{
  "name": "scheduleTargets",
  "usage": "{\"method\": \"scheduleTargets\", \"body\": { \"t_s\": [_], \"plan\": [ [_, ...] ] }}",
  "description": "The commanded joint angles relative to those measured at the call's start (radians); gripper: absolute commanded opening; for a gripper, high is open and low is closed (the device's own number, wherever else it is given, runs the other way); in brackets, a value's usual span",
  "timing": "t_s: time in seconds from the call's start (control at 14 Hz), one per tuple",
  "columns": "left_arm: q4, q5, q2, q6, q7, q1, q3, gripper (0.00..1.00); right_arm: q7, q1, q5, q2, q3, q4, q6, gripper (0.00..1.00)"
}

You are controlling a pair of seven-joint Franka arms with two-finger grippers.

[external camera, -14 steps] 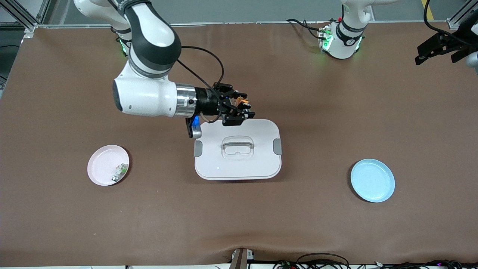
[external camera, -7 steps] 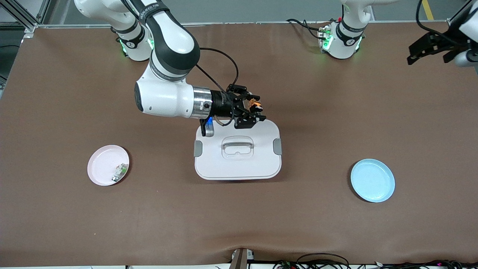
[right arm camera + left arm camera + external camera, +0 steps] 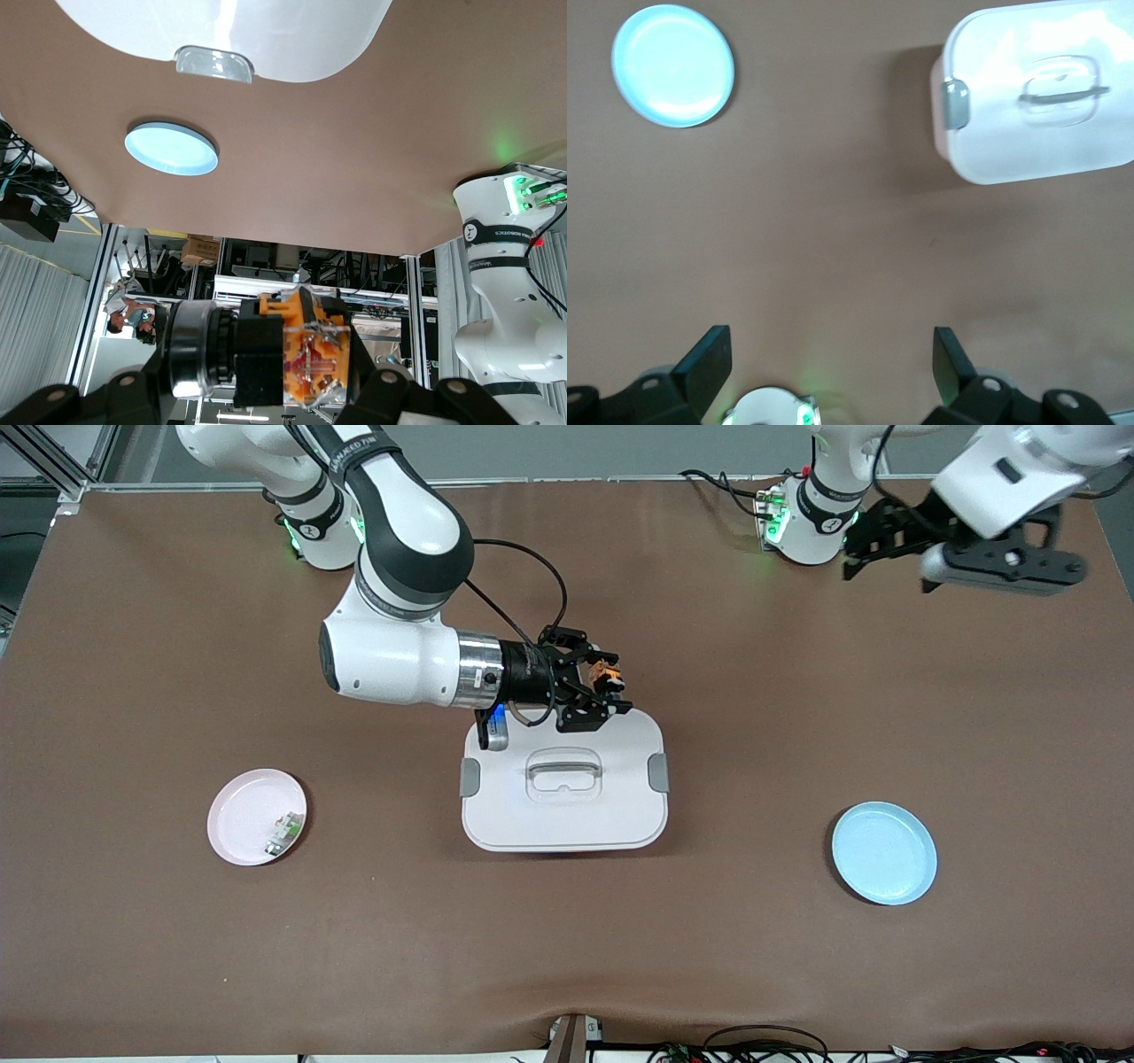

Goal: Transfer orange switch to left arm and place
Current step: 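Hold the switch above the box while the left gripper reaches toward it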

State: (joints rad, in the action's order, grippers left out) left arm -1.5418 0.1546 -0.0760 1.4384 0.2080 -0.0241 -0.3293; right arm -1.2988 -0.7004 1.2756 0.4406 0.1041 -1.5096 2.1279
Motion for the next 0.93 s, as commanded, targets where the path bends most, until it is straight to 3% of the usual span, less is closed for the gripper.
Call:
{"method": "scheduleTargets", "body": {
  "t_s": [0.0, 0.21, 0.43, 0.86],
  "plan": [
    [0.011, 0.016, 0.044, 0.087, 0.092, -0.007, -0.080, 1.00, -0.020, -0.008, 0.021, 0.009, 0.008, 0.028, -0.002, 0.21],
    [0.011, 0.032, 0.113, 0.230, 0.180, -0.007, -0.146, 1.00, -0.019, -0.008, 0.021, 0.007, 0.008, 0.028, -0.002, 0.21],
    [0.008, 0.091, 0.165, 0.361, 0.188, 0.001, -0.163, 1.00, -0.019, -0.002, 0.021, 0.007, 0.008, 0.031, -0.003, 0.21],
    [0.003, 0.094, 0.263, 0.574, 0.319, 0.121, -0.172, 1.00, -0.019, -0.005, 0.019, 0.007, 0.008, 0.032, -0.003, 0.21]
  ]
}}
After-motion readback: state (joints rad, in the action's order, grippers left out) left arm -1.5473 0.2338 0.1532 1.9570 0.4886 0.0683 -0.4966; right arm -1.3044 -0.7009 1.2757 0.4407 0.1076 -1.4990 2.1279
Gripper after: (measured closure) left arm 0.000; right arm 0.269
